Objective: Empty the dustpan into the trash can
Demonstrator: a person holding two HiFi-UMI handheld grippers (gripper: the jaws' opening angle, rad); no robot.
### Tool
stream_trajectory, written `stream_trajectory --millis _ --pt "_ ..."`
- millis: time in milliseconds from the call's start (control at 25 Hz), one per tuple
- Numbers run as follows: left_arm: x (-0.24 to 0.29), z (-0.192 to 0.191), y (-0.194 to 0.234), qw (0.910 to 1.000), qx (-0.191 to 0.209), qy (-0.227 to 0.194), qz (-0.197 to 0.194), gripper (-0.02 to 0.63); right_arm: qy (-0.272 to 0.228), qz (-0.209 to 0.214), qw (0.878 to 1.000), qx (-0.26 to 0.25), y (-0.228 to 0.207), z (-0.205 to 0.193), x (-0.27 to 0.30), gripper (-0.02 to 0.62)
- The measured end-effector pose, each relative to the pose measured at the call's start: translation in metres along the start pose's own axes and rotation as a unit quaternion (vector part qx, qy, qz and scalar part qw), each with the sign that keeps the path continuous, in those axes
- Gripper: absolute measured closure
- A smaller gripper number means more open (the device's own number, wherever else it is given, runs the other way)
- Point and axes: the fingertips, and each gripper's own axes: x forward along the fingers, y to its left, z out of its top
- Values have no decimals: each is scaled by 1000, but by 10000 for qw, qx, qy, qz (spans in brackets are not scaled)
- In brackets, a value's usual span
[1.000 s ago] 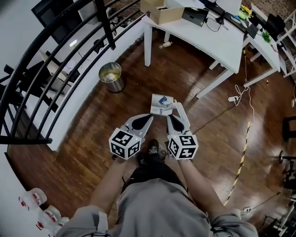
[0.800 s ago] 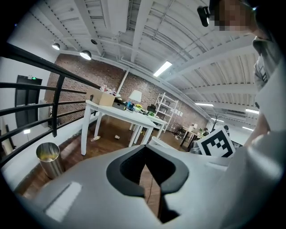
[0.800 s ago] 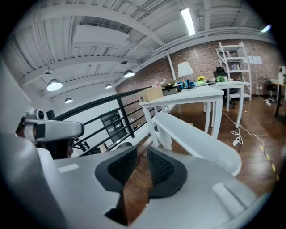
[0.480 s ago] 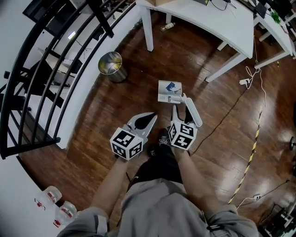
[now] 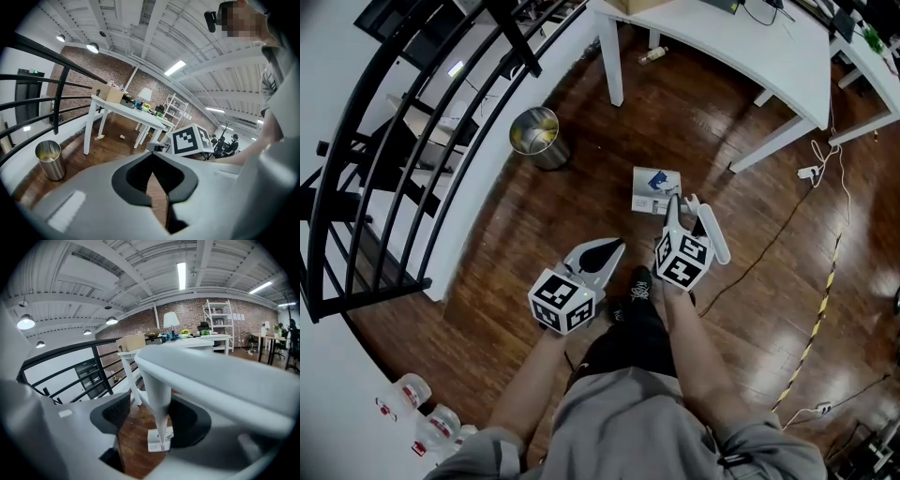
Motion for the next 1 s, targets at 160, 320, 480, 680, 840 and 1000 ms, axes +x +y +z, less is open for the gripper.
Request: stream_trajectory --millis 160,320,480,680,840,1000 --pt "-1 -2 8 9999 -63 26 108 600 -40 -186 9998 -56 -13 9 17 376" --pt "5 0 14 9998 -111 79 169 600 -234 -221 9991 -288 -23 30 29 419" --pt "12 6 16 9997 -108 101 217 600 -425 233 9968 -630 -19 49 34 426" --pt "24 25 15 9994 14 -11 356 600 -570 727 9921 -852 -27 69 37 431" --pt "21 43 20 9984 150 -126 522 600 -777 1173 9850 -999 -24 95 29 435" --pt "6 64 34 9959 266 -313 801 600 -1057 1772 9704 -1253 4 130 16 437"
